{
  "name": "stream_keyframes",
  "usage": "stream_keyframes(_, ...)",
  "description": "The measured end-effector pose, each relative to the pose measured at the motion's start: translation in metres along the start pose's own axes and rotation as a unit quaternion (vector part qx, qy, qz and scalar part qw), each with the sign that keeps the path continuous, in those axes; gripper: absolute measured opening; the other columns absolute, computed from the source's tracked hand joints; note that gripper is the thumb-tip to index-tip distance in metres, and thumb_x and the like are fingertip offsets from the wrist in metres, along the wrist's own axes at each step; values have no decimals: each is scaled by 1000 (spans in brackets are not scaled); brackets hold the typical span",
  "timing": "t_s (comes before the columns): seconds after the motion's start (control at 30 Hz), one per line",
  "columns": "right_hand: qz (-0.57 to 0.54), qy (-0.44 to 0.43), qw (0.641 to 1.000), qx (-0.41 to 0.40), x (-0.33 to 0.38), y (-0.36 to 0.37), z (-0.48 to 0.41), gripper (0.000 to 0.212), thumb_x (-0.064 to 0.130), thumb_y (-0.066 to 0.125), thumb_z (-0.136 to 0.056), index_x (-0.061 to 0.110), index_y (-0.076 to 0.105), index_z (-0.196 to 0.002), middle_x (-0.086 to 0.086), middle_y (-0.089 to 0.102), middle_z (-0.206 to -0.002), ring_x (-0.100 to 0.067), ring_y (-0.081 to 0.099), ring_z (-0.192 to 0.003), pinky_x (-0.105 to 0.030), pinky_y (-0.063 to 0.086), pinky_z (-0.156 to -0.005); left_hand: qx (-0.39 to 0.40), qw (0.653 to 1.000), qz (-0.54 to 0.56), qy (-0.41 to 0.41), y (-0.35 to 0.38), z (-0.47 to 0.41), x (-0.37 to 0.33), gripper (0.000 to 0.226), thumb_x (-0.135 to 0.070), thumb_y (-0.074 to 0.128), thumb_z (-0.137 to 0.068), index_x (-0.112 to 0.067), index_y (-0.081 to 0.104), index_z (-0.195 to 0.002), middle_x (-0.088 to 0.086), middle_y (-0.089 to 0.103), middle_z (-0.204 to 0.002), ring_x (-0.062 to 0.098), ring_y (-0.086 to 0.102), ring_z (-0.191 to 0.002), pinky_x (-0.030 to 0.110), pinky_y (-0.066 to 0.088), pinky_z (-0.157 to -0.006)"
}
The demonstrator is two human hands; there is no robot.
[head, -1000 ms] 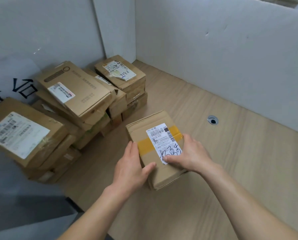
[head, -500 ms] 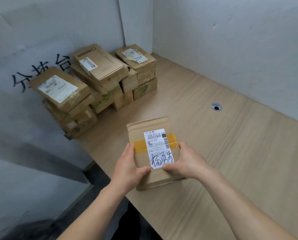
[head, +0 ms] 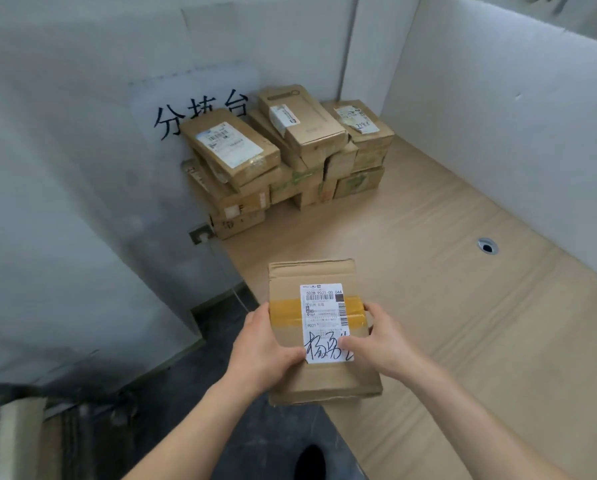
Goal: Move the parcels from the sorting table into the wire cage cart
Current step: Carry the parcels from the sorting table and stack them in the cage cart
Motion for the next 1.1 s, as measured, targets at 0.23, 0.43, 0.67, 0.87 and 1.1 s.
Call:
stream_keyframes(0.23,15,-54,998,25,65,77,30,71,57,73,-45,46,45,-110,21,69,-103,-5,67,-95,-41,57,-88,-71,997,26,-28,-77,43,66,95,-49,89,-61,-31,40,-140,-11,47,-131,7,52,-103,27,47,-91)
stream_keyframes(0.43,69,-135,988,36,133,130,69,57,31,86,-67,47,46,-104,24,65,-102,-1,64,-98,-37,55,-92,-143,987,49,-61,-140,87,121,104,-44,89,-64,-24,33,-149,-8,46,-142,12,52,-119,30,45,-100)
stream_keyframes(0.67,139,-216,962,95,193,198,114,78,43,84,-77,35,36,-138,23,56,-109,-1,58,-96,-19,50,-76,-218,967,84,-99,-195,142,185,98,-41,87,-59,-27,39,-144,-12,49,-134,8,52,-118,26,43,-98)
stream_keyframes(0.87,181,-274,931,159,232,254,141,75,40,82,-78,34,39,-139,25,54,-101,1,55,-90,-21,44,-73,-284,940,111,-152,-220,192,229,93,-39,87,-61,-30,40,-140,-14,49,-131,7,52,-114,24,43,-94)
stream_keyframes(1.1,251,-341,868,259,261,321,158,72,39,81,-71,39,42,-132,25,61,-102,-6,62,-100,-31,50,-88,-381,876,155,-250,-221,255,264,96,-49,87,-57,-31,40,-139,-13,48,-130,6,52,-109,25,44,-90)
Point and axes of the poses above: each hand's wrist, its own z-axis away from the middle knuckle, its own y-axis out of the palm, x = y × z, the point moved 4 cm from there along -z, towards the middle knuckle
